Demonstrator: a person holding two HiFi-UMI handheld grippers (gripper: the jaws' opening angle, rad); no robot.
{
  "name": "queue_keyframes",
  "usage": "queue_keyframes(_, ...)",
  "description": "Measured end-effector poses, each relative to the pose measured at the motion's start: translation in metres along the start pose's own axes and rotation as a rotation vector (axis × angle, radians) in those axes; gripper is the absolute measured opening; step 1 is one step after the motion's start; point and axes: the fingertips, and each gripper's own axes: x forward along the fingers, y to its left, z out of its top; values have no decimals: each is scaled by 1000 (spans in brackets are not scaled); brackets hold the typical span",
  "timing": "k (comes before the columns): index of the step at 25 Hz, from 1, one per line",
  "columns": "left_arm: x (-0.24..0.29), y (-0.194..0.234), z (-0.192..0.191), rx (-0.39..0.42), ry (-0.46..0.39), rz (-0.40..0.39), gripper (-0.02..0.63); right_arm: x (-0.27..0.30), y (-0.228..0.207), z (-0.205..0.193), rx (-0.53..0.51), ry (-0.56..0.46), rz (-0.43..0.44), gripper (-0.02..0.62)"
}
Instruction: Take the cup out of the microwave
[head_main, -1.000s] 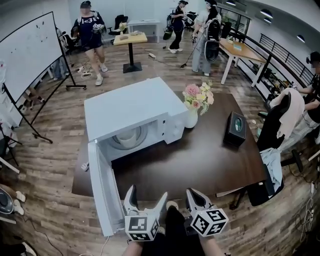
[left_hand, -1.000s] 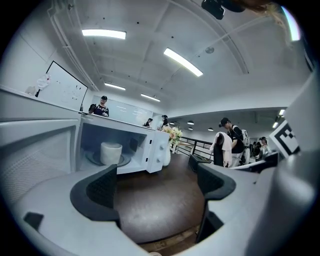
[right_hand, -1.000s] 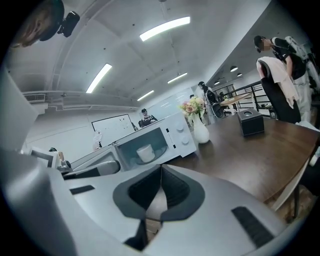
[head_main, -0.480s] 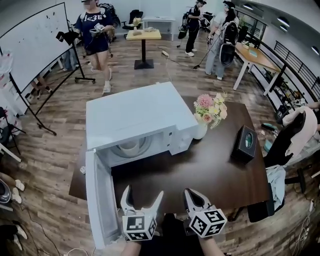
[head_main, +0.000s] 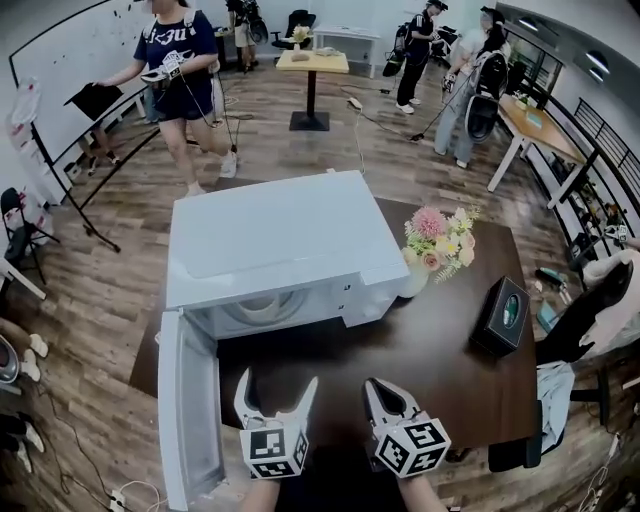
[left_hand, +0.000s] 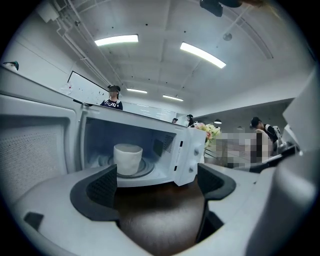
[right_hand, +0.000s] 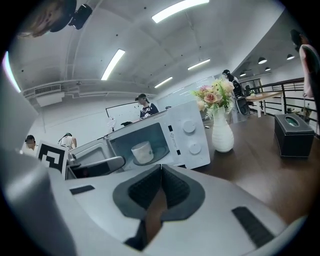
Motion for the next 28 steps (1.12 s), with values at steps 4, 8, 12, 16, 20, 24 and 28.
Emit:
queue_keyframes(4, 17, 13, 1, -7, -11, 74, 479, 16, -8, 2, -2, 33, 37, -5)
queue_keyframes(8, 38, 24, 2, -4, -15, 126, 479, 35, -12, 1, -6, 74, 83, -5)
queue_keyframes(12, 61, 36, 5, -12, -26, 177, 479, 48, -11, 1, -7, 97, 126, -5)
queue_keyframes(16, 85, 50, 9, -10, -24, 213, 480, 57, -9, -2, 2, 118, 138, -5)
queue_keyframes(20, 106, 63, 11, 25, -12, 245, 480, 61, -9, -7, 12, 140, 123, -5)
queue_keyframes(24, 122, 81, 10, 26, -8, 283, 480, 66, -7, -9, 16, 161, 105, -5)
queue_keyframes(28, 134, 97, 8, 1, -5, 310, 480, 74, -4, -12, 18, 186, 91, -5)
